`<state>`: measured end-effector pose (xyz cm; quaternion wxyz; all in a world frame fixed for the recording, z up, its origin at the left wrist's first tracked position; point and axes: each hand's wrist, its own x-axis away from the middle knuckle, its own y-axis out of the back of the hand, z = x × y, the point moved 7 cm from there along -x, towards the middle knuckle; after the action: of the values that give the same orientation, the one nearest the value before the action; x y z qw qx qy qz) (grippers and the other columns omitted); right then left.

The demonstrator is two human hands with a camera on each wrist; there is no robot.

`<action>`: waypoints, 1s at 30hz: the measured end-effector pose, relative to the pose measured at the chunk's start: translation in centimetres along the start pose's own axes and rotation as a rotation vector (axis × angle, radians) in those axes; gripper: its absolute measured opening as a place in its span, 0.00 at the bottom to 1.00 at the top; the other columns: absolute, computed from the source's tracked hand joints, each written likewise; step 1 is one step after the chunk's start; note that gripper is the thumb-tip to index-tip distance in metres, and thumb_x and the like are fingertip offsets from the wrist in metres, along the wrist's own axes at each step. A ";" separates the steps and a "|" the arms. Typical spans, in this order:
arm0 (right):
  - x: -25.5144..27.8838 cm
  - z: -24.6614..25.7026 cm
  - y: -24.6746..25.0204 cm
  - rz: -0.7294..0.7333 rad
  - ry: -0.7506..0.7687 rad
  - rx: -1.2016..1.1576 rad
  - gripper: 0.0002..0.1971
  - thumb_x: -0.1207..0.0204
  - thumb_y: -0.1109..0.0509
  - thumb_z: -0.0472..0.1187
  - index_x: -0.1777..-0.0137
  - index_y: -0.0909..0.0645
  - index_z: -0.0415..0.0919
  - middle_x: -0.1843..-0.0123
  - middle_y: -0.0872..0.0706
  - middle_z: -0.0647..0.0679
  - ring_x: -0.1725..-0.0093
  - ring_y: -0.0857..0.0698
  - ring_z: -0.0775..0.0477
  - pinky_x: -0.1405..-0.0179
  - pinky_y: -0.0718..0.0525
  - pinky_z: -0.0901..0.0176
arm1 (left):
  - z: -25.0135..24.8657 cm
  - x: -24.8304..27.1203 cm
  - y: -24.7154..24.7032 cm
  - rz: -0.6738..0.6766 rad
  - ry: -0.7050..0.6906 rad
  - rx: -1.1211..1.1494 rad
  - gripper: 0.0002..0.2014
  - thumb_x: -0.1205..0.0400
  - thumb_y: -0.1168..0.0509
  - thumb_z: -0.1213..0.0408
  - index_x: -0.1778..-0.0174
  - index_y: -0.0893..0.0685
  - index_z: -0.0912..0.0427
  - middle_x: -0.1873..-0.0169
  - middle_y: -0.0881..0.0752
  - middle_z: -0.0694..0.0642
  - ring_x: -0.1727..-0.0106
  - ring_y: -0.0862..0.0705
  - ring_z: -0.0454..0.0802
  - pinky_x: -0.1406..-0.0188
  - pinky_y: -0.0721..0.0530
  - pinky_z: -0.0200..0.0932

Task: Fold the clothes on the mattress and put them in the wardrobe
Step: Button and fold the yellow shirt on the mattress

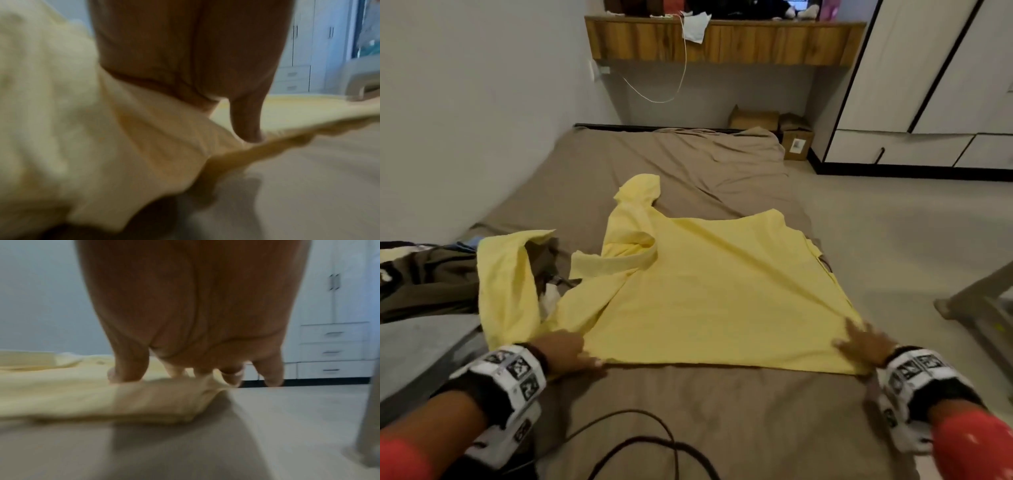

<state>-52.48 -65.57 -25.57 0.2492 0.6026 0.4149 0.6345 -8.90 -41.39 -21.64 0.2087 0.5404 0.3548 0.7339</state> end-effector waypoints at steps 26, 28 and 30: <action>-17.4 5.7 20.4 -0.381 0.243 -0.225 0.15 0.19 0.43 0.31 0.35 0.21 0.35 0.31 0.22 0.36 0.33 0.23 0.37 0.35 0.30 0.55 | 8.1 -14.7 18.5 -0.818 0.145 0.330 0.12 0.18 0.39 0.68 0.43 0.16 0.67 0.42 0.17 0.69 0.38 0.21 0.67 0.41 0.26 0.55; -18.5 7.6 21.2 -0.405 0.261 -0.264 0.16 0.19 0.44 0.29 0.36 0.21 0.35 0.32 0.21 0.35 0.35 0.22 0.35 0.35 0.28 0.52 | 5.2 -18.0 18.4 -0.701 -0.024 0.285 0.17 0.17 0.40 0.67 0.31 0.23 0.61 0.32 0.23 0.63 0.27 0.30 0.62 0.30 0.32 0.53; -19.6 8.6 21.3 -0.376 0.245 -0.309 0.15 0.20 0.42 0.29 0.36 0.22 0.35 0.33 0.21 0.36 0.36 0.21 0.35 0.38 0.26 0.50 | 4.5 -20.6 17.9 -0.589 -0.016 0.235 0.23 0.17 0.41 0.66 0.24 0.32 0.58 0.25 0.31 0.59 0.22 0.38 0.61 0.25 0.37 0.57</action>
<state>-37.25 -90.90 -19.49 0.3996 0.3886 0.4449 0.7009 3.48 -66.15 -20.85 0.3511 0.4408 0.5767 0.5915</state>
